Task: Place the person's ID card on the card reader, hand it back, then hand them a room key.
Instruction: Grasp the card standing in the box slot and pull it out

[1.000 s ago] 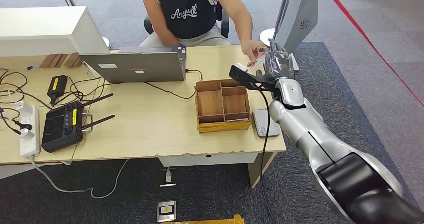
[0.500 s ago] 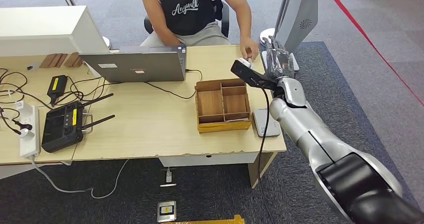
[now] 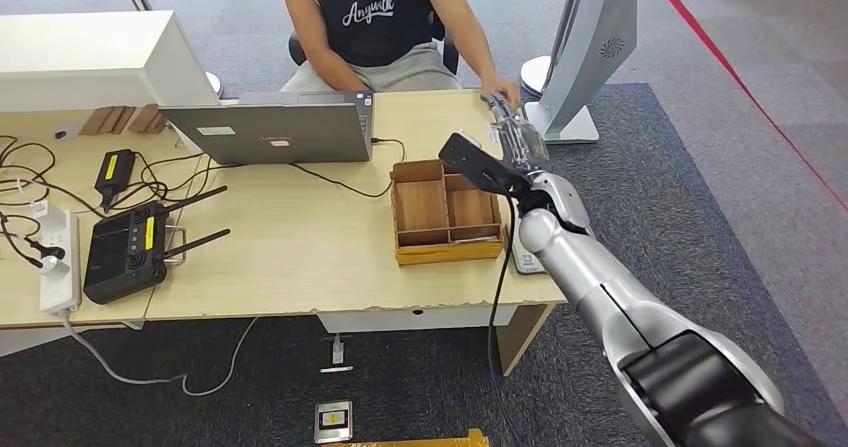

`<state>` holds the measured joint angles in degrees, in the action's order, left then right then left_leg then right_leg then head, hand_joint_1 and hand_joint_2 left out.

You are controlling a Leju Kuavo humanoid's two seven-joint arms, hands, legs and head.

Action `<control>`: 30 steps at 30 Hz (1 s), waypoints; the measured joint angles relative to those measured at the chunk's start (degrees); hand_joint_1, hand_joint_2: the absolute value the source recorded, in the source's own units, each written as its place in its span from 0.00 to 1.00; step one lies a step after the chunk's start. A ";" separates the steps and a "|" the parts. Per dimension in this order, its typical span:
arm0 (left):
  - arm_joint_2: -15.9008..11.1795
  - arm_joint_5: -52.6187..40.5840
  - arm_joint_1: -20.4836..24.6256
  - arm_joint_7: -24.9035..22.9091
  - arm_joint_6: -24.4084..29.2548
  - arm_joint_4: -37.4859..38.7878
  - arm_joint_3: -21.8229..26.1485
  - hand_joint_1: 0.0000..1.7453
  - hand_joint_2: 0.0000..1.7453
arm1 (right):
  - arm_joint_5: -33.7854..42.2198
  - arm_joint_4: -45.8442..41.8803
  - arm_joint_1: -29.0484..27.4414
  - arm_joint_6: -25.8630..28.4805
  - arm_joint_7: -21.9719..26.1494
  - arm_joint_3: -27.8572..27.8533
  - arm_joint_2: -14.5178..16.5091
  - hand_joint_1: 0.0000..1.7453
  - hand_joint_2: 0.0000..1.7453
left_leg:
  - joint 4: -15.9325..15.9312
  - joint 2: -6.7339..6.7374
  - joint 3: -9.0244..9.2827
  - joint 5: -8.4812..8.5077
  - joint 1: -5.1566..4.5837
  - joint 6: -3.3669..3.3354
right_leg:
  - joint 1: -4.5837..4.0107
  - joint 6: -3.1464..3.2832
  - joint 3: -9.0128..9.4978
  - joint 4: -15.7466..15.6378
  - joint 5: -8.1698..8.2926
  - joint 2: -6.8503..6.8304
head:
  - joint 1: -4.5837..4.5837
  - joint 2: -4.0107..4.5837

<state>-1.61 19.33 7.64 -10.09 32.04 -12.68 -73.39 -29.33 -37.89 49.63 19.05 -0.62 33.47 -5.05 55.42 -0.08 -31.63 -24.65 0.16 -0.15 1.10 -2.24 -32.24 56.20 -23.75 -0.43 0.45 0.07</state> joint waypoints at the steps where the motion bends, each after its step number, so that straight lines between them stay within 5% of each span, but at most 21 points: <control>1: -0.07 0.17 -0.06 -0.08 0.01 0.00 0.05 0.00 0.00 | 0.49 -1.62 -1.30 -0.59 -0.10 0.13 -0.15 0.00 1.00 | 0.00 0.00 0.00 0.00 0.01 0.00 | -0.01 0.00 0.00 0.00 0.00 0.00 | 0.01 0.00; 11: -0.63 0.72 -0.46 -0.15 0.57 0.00 0.46 0.00 0.00 | 4.27 -16.32 -13.69 -3.31 -0.94 1.51 -4.07 0.00 1.00 | 0.00 0.01 -0.01 -0.02 0.00 0.00 | 0.00 0.01 0.01 -0.04 0.00 0.01 | 0.00 0.00; 30: -0.69 -0.10 -0.48 -0.19 0.57 0.00 0.89 0.00 0.00 | -1.61 -22.90 -19.42 -2.66 -2.28 4.47 -6.72 0.00 1.00 | -0.01 0.00 -0.01 -0.02 0.01 0.00 | -0.01 0.01 0.01 -0.05 0.00 0.01 | 0.01 0.00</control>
<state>-2.29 19.22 7.16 -10.28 32.62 -12.68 -72.50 -30.94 -60.78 30.21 16.39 -2.90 37.94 -11.77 55.42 -0.07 -31.64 -24.66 0.17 -0.15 1.08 -2.22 -32.23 56.15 -23.75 -0.42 0.46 0.07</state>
